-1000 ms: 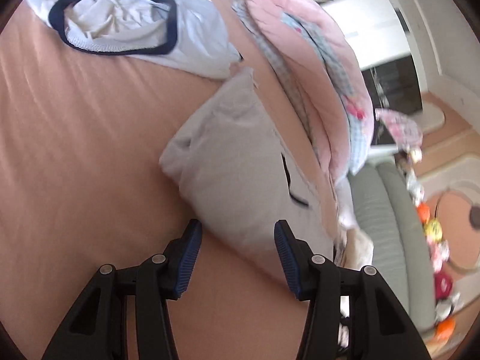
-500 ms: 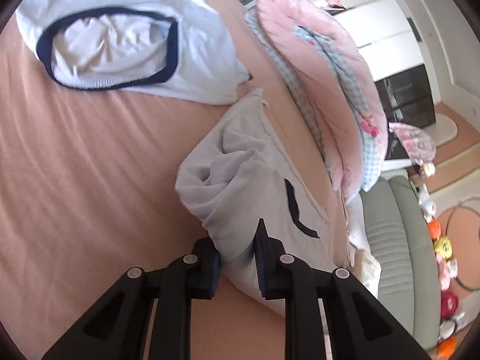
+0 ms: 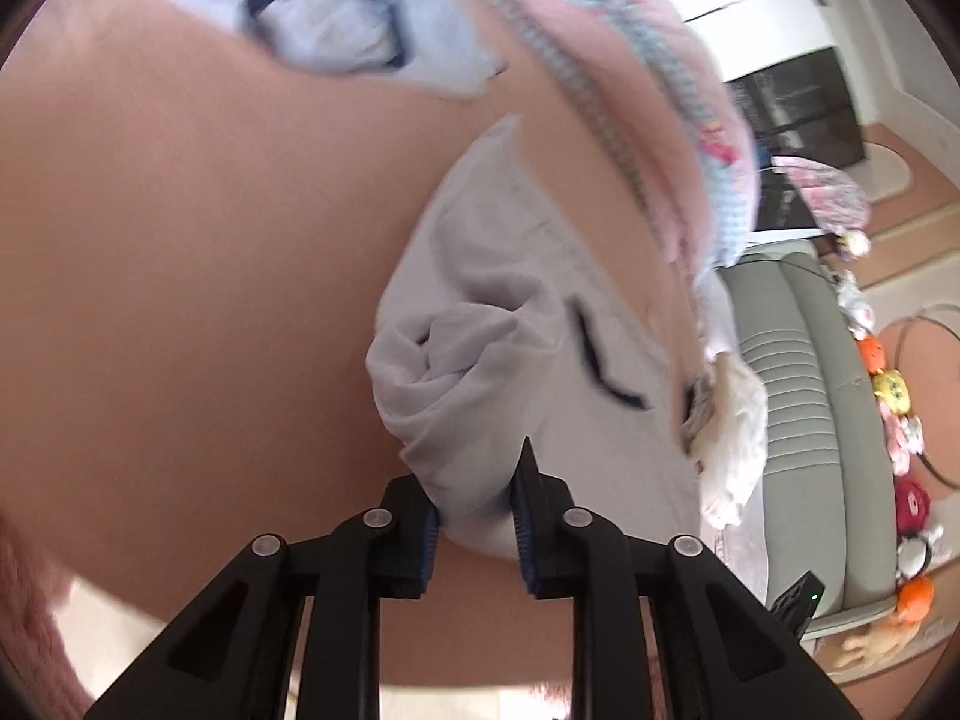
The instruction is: Fold clothes
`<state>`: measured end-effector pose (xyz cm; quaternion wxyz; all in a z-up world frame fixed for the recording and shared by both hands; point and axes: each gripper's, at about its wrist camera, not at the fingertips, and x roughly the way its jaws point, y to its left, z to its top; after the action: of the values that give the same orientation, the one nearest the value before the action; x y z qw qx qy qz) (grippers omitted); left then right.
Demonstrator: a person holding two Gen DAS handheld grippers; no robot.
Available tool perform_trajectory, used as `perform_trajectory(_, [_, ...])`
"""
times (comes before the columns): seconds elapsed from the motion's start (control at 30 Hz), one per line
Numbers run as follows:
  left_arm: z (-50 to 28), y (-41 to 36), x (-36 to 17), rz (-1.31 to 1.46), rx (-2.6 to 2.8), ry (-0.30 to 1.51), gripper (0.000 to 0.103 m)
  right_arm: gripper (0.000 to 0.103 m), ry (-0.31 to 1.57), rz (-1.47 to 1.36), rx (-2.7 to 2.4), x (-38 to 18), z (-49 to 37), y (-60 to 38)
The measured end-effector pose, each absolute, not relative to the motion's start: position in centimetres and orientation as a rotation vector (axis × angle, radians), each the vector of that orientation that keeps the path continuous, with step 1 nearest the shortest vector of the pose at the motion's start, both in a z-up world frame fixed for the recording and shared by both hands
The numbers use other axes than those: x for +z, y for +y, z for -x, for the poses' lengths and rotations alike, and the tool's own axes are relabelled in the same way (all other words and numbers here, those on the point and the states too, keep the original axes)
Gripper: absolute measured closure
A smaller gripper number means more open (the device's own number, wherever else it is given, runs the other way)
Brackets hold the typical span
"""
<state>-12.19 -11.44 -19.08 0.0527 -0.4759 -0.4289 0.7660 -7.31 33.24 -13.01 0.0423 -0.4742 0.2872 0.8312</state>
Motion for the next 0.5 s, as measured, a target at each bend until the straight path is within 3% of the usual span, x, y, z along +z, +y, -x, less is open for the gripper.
perform_trajectory(0.07, [10.7,-12.6,-18.8,1.459,2.314,-1.332,0.079,0.077,0.907,1.517,2.506,-13.8,6.1,33.9])
perform_trajectory(0.13, [9.2,-13.8,-16.5,1.399,2.423,-1.237,0.079,0.077,0.846,1.485,2.523,-12.7,4.9,34.8])
perform_trajectory(0.3, [11.3,-12.4,-12.7,1.384,2.627,-0.738,0.079,0.074,0.607,1.282,2.63,-9.1,3.1,35.4])
perform_trajectory(0.4, [14.5,-9.6,-13.2,1.374,2.626,-0.456,0.079,0.073,0.439,1.334,2.752,-8.8,5.6,32.1])
perform_trajectory(0.5, [16.4,-6.9,-13.6,1.293,2.543,-0.345,0.079,0.073,0.25,1.395,2.851,-9.1,8.3,28.3])
